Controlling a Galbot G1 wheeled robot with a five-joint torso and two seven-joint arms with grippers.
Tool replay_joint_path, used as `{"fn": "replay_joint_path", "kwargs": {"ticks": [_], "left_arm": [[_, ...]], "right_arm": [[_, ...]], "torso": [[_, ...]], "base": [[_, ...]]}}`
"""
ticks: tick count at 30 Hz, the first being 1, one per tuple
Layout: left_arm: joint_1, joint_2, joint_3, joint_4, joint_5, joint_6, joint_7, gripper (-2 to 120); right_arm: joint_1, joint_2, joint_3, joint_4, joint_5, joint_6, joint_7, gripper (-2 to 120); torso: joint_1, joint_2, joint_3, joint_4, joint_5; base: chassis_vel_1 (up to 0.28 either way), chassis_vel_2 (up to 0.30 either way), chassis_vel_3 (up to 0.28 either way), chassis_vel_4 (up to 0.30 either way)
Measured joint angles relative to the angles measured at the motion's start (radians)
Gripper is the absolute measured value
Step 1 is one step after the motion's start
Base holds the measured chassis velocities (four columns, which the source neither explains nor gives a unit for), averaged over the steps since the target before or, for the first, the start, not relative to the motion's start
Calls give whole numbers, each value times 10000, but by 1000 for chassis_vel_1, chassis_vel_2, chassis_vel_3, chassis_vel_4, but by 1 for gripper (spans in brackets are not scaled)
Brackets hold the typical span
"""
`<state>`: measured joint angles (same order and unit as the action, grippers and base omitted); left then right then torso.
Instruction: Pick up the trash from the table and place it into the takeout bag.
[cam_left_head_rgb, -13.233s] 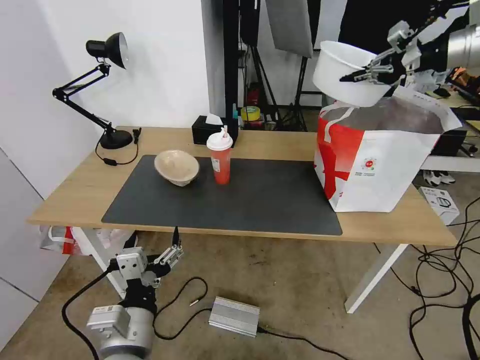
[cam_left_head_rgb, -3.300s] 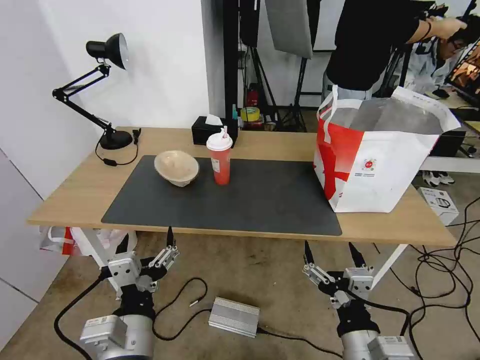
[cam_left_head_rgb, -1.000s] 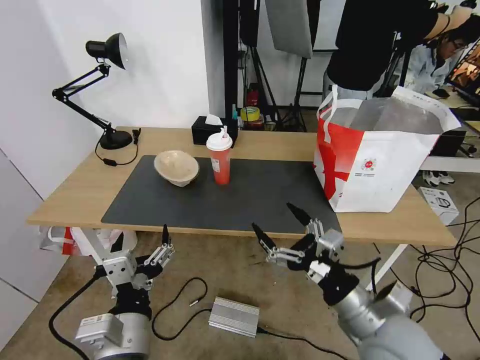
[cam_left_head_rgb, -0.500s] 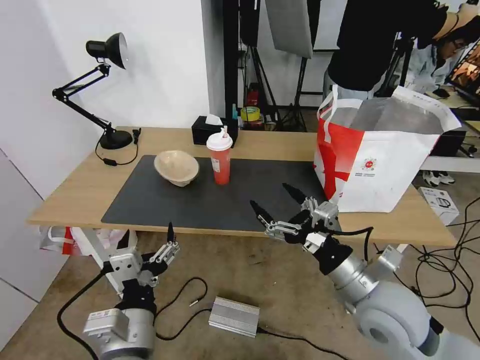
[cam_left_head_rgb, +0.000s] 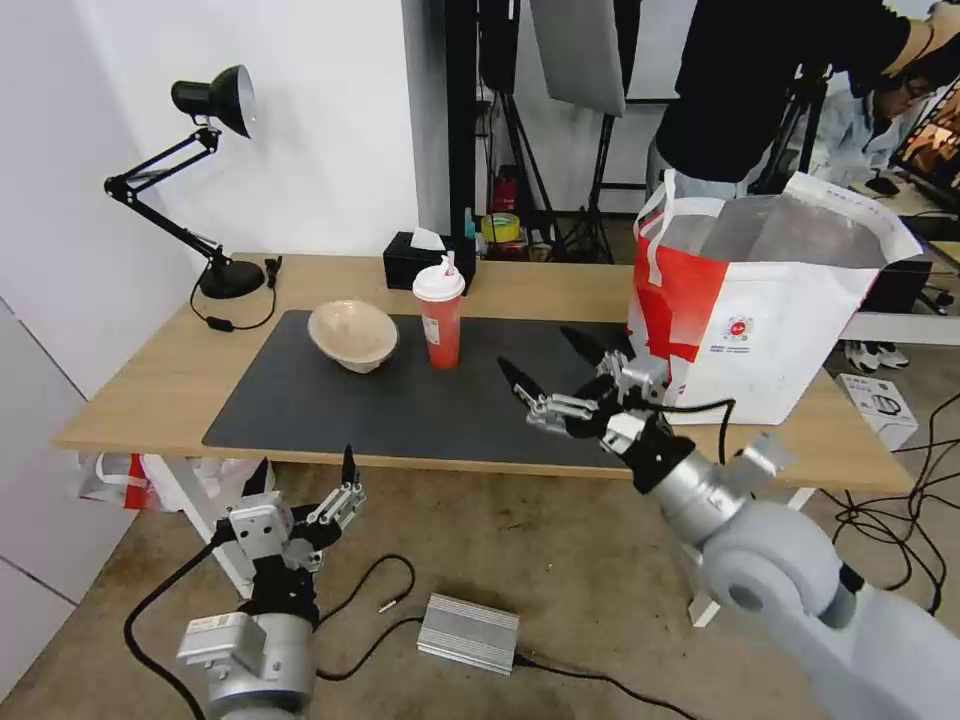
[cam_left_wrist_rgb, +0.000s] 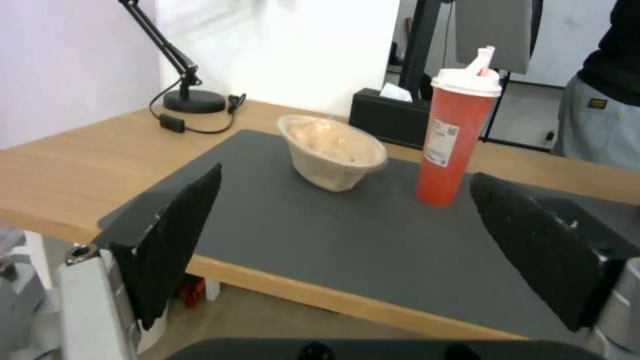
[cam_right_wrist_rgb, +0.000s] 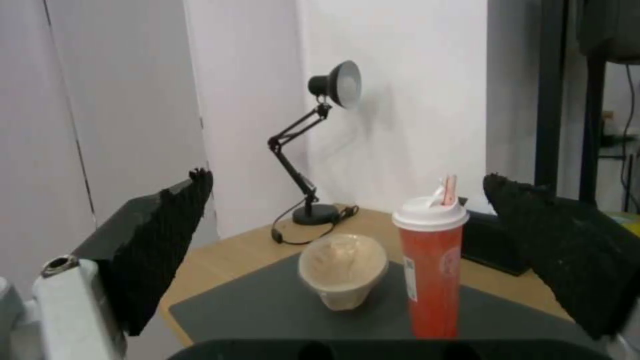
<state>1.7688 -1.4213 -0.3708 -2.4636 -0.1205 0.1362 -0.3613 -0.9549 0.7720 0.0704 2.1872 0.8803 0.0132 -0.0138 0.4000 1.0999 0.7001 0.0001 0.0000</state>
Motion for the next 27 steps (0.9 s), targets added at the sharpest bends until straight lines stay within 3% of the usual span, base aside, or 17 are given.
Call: {"fn": "replay_joint_path", "kwargs": {"ticks": [14, 27], "left_arm": [[-102, -38, -71, 93, -75, 0, -47, 100], [-137, 7, -144, 120, -180, -1, -107, 100]], "right_arm": [[2431, 238, -1848, -1365, 766, -191, -4, 100], [3863, 865, -2870, -2264, 866, -535, 101, 100]], "torso": [[1, 0, 0, 0, 0], [0, -1, 0, -1, -1]], "base": [[0, 0, 0, 0], [0, 0, 0, 0]]}}
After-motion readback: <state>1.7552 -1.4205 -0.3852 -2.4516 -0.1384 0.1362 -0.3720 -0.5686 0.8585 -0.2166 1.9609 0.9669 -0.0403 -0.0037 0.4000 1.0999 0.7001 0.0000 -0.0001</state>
